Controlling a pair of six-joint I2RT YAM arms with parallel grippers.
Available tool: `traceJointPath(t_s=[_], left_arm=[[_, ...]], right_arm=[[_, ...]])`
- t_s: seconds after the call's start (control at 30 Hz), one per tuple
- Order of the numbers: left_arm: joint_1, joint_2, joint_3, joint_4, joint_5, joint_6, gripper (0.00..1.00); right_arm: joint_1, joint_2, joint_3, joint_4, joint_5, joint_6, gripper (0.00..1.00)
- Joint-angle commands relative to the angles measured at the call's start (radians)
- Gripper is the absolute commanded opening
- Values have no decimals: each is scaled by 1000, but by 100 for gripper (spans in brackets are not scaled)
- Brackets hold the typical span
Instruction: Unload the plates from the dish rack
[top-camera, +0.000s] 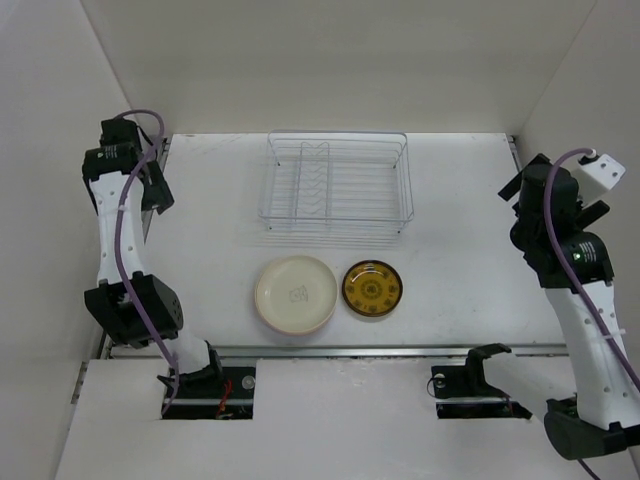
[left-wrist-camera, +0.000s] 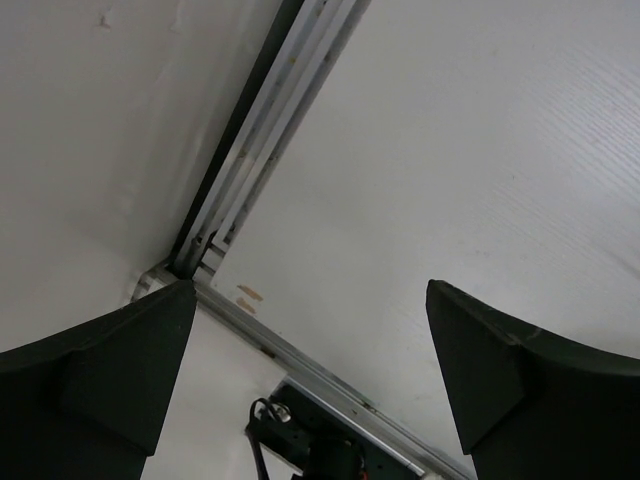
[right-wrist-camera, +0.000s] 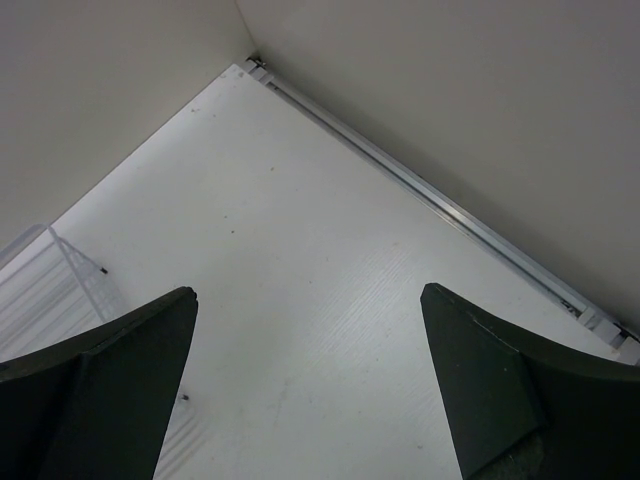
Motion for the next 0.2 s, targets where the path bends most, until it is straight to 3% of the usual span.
traceJointPath(t_s=[0.0, 0.17], left_arm=[[-1, -57, -18, -19, -15, 20, 100], [-1, -88, -40, -19, 3, 20, 100]], right_arm=[[-2, -35, -6, 60, -8, 17, 100], [-2, -44, -15, 70, -40, 29, 100]])
